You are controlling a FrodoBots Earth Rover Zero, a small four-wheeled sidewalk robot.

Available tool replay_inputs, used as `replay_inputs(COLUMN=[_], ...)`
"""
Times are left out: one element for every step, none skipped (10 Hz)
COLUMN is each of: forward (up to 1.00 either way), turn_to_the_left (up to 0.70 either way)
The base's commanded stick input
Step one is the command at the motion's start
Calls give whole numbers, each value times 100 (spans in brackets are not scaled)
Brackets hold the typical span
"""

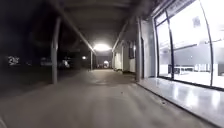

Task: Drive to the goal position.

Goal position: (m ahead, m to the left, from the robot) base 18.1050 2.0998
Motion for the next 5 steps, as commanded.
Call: replay_inputs(forward=[100, 100, 100, 100, 100], turn_to_the_left=[2, 2, 2, 2, 2])
